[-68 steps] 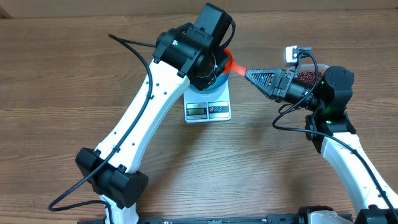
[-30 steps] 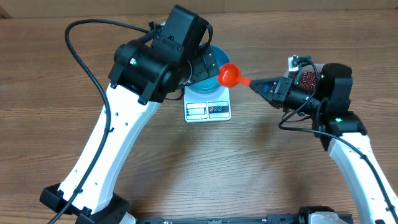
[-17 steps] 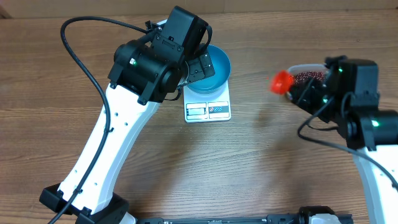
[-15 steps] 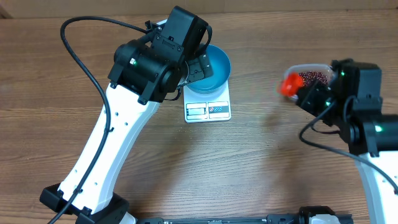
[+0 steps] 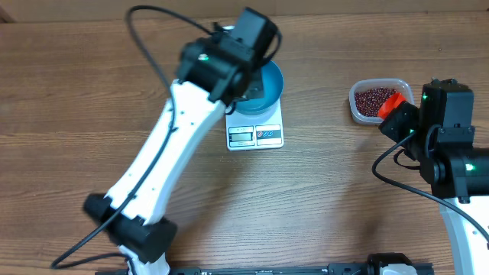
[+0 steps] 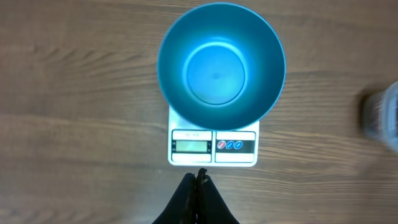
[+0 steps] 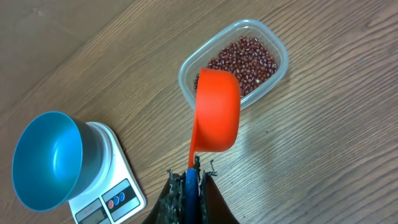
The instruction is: Scoop item into bowl and weigh 150g on scale
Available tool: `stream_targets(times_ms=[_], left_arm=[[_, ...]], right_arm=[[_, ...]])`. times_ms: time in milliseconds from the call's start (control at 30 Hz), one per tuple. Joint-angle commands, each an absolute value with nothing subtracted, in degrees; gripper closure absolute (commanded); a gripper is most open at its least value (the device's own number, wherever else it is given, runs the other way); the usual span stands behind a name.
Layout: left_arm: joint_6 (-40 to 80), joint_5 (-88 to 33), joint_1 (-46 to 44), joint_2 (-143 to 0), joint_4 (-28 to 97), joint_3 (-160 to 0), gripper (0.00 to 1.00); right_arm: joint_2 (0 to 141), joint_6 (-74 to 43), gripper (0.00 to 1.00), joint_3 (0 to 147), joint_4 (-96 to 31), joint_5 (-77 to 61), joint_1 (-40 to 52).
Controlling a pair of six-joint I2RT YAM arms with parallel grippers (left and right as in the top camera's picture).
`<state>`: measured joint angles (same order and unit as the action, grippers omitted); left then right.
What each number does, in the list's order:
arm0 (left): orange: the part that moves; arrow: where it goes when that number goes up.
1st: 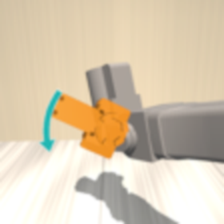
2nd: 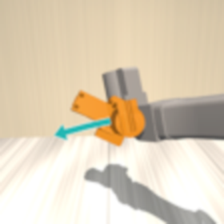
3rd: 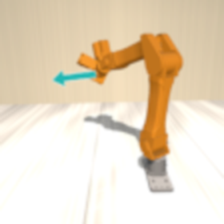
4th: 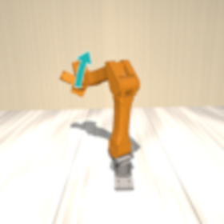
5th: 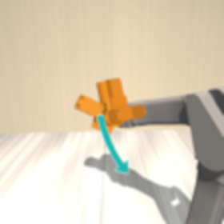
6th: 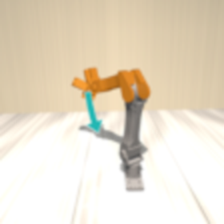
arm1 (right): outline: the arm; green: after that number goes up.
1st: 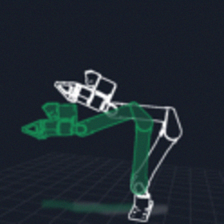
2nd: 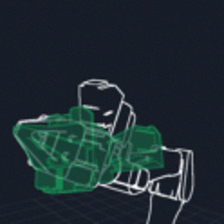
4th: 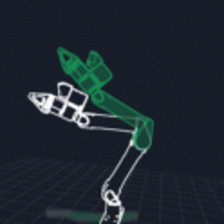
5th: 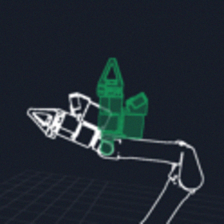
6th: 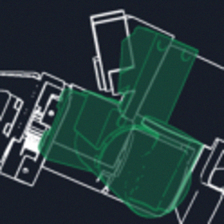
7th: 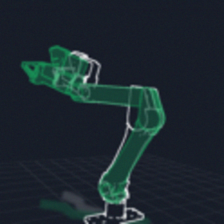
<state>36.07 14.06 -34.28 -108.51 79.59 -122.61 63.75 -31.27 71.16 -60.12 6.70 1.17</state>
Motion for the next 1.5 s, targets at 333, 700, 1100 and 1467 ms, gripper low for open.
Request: stream_targets(times_ms=[333,700,1100,1467], left_arm=[[9.5,3.5,-38.1,-113.0,71.3,-120.9,0.95],[5.3,-2.7,-37.1,-112.8,70.5,-115.4,0.95],[7.8,-2.6,-37.2,-106.5,59.1,-95.6,0.95],[9.2,-3.9,-37.2,-95.7,37.6,-73.0,0.95]], right_arm=[[63.2,-31.5,0.96,72.6,-60.4,8.1,1.3],[63.2,-31.5,0.96,72.6,-60.6,8.6,1.3],[63.2,-31.5,0.96,72.6,-60.4,8.6,1.3],[64.9,-31.6,0.96,72.6,-60.1,8.5,1.3]])
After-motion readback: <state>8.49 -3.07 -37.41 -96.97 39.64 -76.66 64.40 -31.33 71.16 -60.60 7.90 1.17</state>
